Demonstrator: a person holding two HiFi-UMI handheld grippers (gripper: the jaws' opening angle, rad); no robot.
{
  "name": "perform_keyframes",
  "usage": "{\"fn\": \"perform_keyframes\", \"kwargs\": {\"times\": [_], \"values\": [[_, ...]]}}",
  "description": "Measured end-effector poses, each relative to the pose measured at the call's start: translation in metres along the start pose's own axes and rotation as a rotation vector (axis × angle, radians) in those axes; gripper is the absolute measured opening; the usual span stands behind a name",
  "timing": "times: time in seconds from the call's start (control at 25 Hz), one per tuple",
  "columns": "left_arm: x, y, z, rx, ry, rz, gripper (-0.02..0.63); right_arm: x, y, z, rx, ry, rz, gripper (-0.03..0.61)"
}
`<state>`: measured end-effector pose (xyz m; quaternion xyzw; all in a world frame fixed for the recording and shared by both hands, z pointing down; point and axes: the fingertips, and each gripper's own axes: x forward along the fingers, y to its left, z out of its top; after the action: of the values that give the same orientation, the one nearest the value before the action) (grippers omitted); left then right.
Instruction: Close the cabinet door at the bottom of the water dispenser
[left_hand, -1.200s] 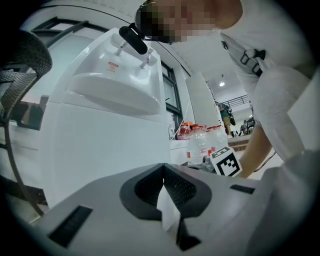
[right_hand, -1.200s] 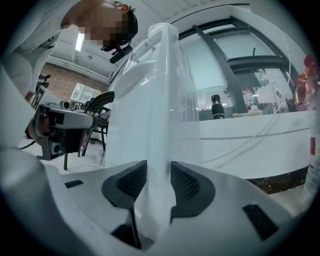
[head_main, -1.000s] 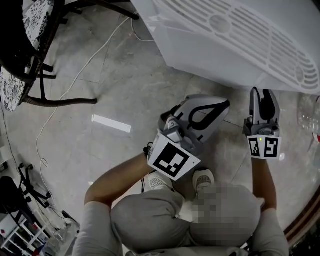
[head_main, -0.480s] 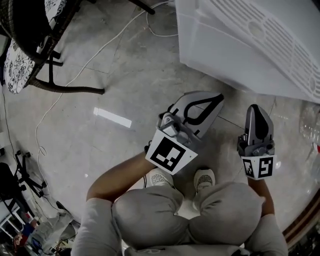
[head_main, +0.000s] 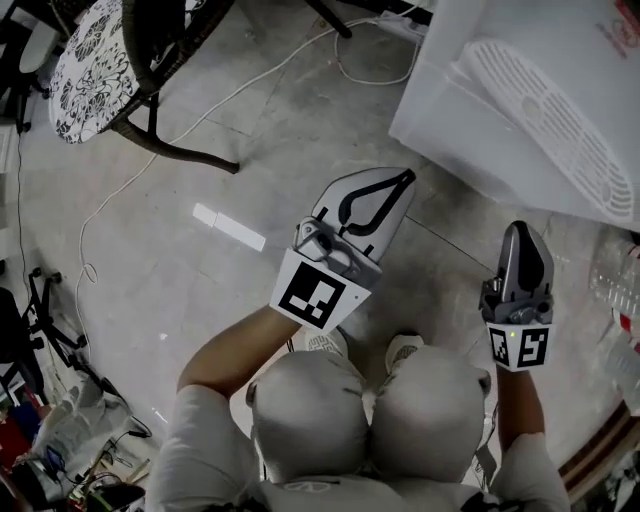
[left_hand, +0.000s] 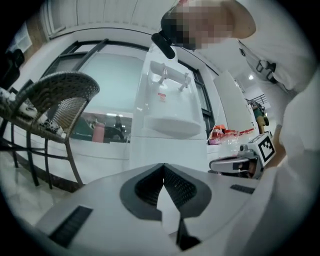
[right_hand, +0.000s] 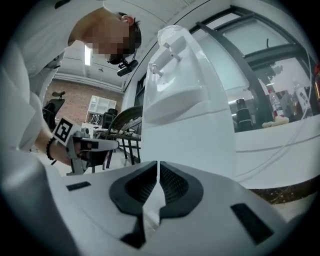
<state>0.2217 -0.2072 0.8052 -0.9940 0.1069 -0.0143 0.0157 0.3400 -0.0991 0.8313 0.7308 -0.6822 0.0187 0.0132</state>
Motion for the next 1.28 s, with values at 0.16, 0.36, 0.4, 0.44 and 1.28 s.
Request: {"fn": "perform_keyframes", "kwargs": {"times": [0.16,0.36,0.4,0.44,1.28], "values": [[-0.029,0.016,0.047,0.051,-0.009,0.093,0.009,-0.006,0.009,0.044,0.008,0.001,0.006,0.028],[-0.072,0.027,0.133,0.104,-0.007,0.177,0.009,-0.02,0.04,0.128,0.043,0.021,0.024,0.028],[-0.08,0.028,0.155,0.104,-0.007,0.188,0.009,-0.023,0.049,0.153,0.041,0.022,0.036,0.028],[-0.086,0.028,0.18,0.103,-0.009,0.199,0.009,-0.025,0.056,0.18,0.037,0.02,0.044,0.028],[-0.213,0.018,0.708,0.032,0.041,0.401,0.009,-0.131,0.062,0.728,0.083,0.011,-0.063,0.028]]}}
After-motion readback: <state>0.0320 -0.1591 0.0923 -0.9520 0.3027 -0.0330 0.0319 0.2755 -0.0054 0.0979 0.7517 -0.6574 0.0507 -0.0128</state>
